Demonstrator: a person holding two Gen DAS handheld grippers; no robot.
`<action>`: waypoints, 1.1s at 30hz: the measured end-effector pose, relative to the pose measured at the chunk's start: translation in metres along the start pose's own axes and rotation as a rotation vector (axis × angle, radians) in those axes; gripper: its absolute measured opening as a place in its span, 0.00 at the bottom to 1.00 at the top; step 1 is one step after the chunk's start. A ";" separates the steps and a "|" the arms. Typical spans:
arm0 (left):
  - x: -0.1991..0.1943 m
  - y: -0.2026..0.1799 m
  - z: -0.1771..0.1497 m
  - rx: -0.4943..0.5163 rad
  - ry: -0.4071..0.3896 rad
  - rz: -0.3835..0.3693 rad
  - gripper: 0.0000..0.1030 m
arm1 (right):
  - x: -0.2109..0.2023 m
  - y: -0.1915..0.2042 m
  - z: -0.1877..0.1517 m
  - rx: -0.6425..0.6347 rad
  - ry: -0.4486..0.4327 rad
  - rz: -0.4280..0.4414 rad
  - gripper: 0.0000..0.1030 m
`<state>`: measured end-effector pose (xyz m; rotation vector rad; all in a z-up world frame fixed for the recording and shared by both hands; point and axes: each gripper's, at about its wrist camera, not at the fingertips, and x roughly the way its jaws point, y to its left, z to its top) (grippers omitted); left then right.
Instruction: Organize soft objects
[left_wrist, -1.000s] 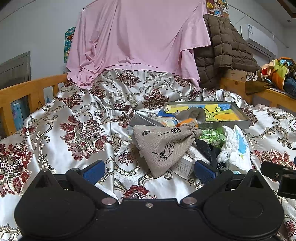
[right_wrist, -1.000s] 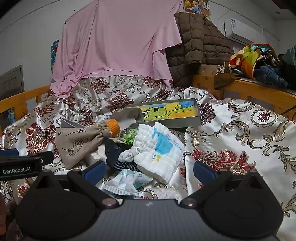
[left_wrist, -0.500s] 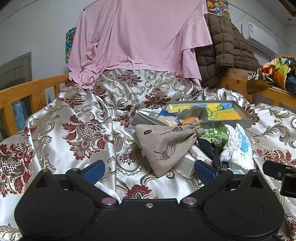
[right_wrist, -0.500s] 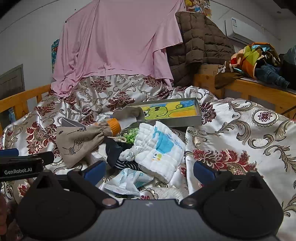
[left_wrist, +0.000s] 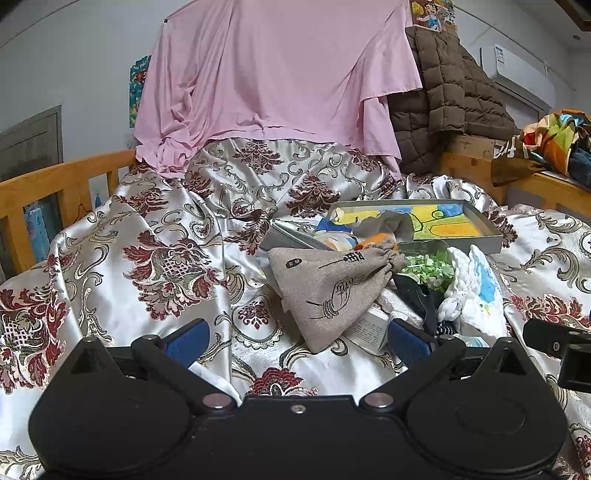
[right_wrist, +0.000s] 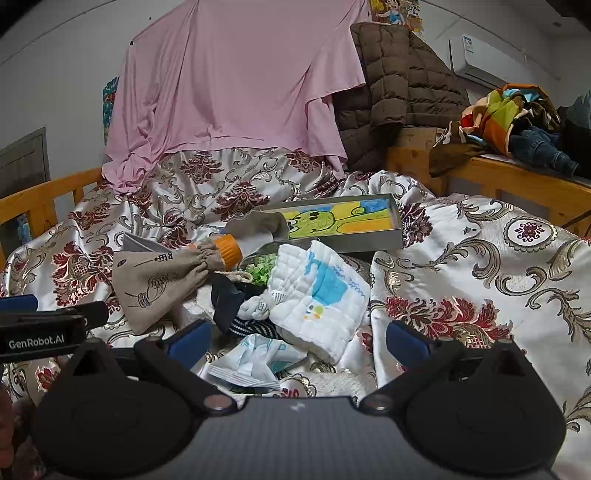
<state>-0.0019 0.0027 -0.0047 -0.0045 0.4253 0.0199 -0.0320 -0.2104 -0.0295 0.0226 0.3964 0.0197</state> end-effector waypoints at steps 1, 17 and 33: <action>0.000 0.000 0.000 0.000 0.000 0.000 0.99 | 0.000 0.000 0.000 0.000 0.000 0.000 1.00; 0.000 -0.001 0.000 -0.002 0.002 -0.001 0.99 | 0.000 0.000 -0.001 0.006 0.002 -0.002 1.00; 0.040 0.009 0.013 -0.029 0.090 -0.132 0.99 | 0.043 0.007 -0.003 -0.014 0.218 0.190 1.00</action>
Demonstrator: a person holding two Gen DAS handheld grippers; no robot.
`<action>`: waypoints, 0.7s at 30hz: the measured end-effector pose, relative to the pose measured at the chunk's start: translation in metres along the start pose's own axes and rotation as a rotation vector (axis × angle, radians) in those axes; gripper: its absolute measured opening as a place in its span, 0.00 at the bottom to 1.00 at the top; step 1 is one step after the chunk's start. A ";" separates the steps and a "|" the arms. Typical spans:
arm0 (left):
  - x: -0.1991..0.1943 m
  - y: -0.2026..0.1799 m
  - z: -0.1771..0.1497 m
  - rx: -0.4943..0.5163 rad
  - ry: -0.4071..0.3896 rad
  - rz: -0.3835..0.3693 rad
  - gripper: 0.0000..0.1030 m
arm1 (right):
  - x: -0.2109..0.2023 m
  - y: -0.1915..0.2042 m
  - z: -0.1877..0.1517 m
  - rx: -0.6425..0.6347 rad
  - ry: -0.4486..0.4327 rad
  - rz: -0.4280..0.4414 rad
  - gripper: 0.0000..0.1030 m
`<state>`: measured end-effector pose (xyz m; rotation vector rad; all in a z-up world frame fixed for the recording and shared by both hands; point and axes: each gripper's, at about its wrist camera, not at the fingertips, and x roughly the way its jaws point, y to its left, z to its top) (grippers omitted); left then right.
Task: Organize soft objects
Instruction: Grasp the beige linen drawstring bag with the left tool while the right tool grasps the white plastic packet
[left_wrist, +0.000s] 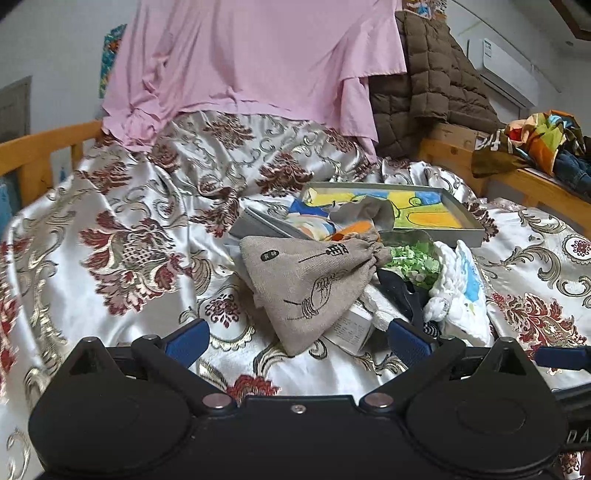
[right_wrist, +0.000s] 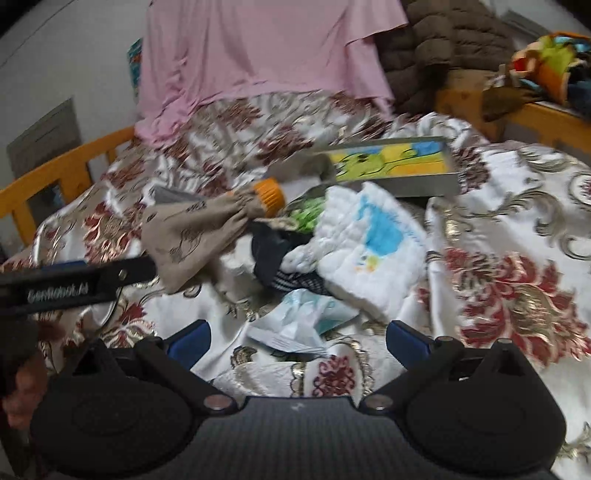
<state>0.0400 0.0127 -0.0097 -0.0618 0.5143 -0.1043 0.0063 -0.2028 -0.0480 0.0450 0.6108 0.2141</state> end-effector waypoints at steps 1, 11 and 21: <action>0.005 0.003 0.002 -0.007 0.009 -0.003 0.99 | 0.005 0.000 0.001 -0.004 0.013 0.010 1.00; 0.057 0.034 0.016 -0.110 0.114 -0.116 0.99 | 0.044 -0.010 0.008 0.019 0.082 0.077 0.98; 0.080 0.039 0.023 -0.134 0.151 -0.254 0.82 | 0.065 -0.025 0.012 0.124 0.122 0.118 0.87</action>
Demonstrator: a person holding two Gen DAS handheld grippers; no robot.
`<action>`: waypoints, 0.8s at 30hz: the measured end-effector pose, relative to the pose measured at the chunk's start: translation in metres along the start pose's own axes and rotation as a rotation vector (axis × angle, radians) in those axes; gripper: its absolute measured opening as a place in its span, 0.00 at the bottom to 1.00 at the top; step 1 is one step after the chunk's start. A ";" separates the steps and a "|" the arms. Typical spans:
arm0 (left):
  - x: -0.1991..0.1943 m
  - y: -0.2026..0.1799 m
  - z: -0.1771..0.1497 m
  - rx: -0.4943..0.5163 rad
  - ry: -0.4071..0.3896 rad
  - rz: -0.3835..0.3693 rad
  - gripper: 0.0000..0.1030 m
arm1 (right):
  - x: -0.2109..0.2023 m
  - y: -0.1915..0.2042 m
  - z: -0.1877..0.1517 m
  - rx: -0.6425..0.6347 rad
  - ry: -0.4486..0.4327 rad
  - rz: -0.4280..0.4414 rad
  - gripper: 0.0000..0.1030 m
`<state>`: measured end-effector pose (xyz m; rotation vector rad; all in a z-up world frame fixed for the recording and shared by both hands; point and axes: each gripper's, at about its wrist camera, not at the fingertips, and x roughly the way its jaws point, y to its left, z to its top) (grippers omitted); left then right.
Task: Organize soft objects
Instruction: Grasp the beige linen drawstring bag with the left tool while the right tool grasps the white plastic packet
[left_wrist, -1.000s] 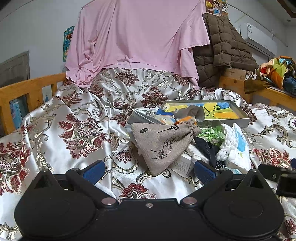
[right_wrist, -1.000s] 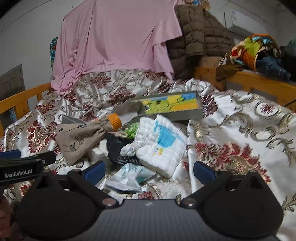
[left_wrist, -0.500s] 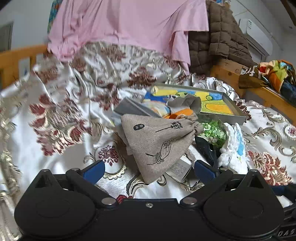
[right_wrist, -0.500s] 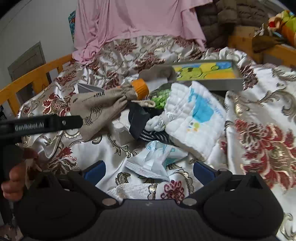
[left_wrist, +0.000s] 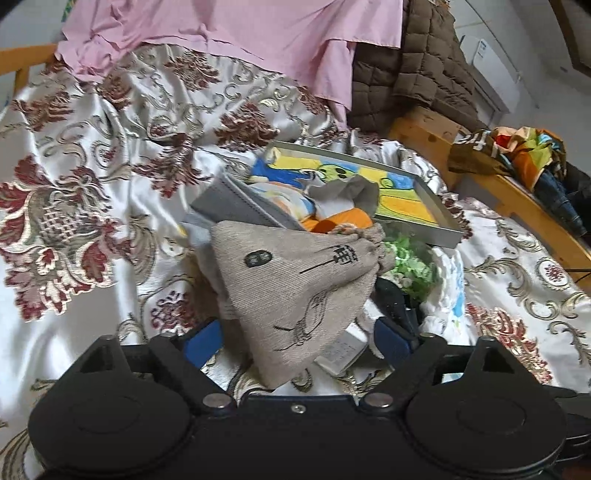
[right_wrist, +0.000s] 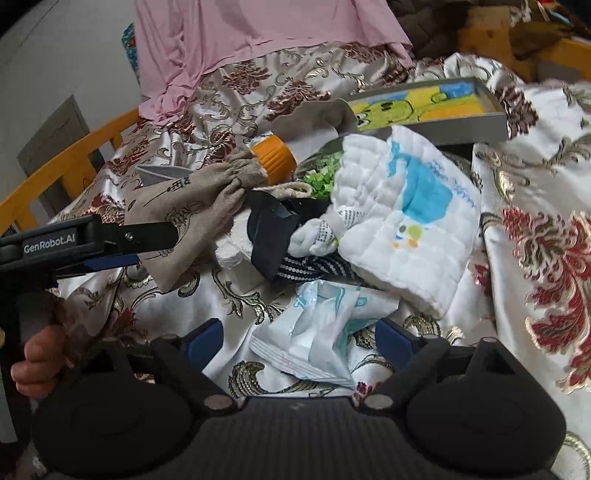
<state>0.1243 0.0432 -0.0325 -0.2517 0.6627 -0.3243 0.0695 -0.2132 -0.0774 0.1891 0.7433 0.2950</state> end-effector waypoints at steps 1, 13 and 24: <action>0.001 0.001 0.001 -0.008 0.003 -0.011 0.80 | 0.001 -0.002 0.000 0.012 0.003 0.002 0.86; -0.005 0.019 -0.011 -0.247 0.003 -0.042 0.38 | 0.001 -0.002 -0.006 0.066 -0.022 0.005 0.62; 0.002 0.007 -0.007 -0.213 0.004 -0.113 0.17 | 0.004 0.000 -0.008 0.083 -0.011 0.022 0.54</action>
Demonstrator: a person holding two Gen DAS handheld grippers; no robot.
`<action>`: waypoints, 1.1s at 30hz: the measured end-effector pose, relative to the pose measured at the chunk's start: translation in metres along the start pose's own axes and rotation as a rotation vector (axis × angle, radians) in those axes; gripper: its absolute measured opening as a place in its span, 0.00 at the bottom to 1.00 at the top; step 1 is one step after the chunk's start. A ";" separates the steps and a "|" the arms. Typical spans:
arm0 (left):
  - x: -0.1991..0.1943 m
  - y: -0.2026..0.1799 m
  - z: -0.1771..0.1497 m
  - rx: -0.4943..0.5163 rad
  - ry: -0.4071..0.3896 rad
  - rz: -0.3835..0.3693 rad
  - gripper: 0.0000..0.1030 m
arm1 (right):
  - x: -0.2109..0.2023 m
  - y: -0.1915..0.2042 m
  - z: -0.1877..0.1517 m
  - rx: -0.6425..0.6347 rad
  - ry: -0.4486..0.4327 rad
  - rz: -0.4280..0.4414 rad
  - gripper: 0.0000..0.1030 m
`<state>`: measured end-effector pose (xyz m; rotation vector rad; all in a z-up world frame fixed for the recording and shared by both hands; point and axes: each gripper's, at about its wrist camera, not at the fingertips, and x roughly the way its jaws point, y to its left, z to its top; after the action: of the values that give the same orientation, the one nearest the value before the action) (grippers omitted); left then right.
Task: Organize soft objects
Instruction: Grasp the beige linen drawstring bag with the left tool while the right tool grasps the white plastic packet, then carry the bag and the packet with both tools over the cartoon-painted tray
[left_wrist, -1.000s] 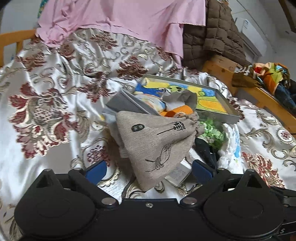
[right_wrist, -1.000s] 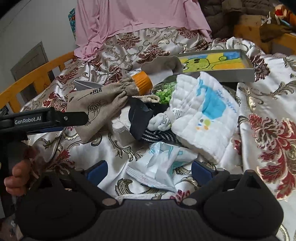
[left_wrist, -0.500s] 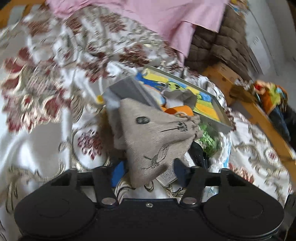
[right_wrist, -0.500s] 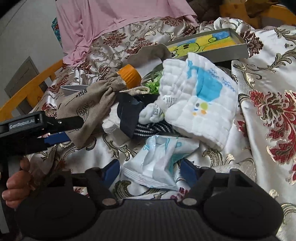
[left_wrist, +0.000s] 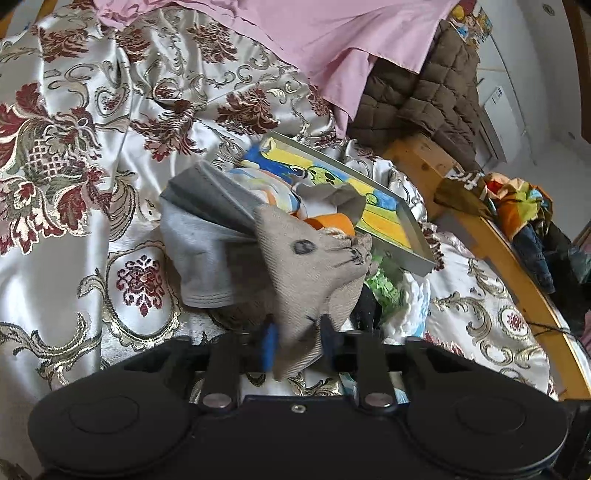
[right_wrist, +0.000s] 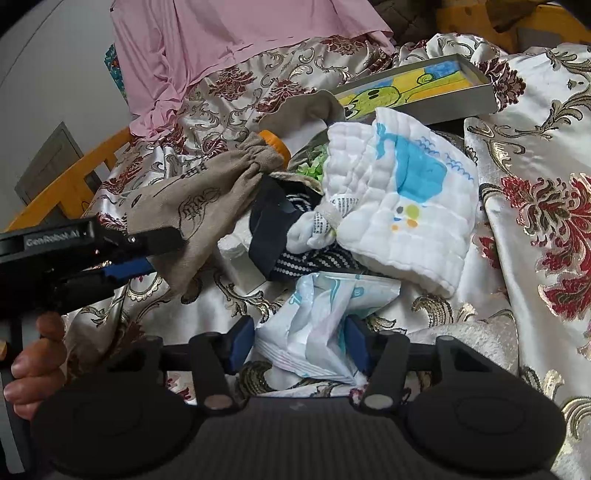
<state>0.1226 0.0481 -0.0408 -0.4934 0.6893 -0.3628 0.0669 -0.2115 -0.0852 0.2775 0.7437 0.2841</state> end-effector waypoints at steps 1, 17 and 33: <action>-0.001 -0.001 0.000 0.008 -0.004 0.000 0.17 | 0.000 0.001 0.000 -0.004 0.000 0.001 0.54; 0.005 -0.036 -0.007 0.183 -0.021 0.030 0.06 | -0.006 0.015 -0.003 -0.072 -0.014 -0.009 0.41; -0.046 -0.055 -0.023 0.177 -0.055 0.072 0.04 | -0.042 0.016 -0.001 -0.056 -0.106 0.035 0.37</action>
<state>0.0661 0.0176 -0.0029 -0.3085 0.6134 -0.3381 0.0343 -0.2109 -0.0542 0.2513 0.6263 0.3207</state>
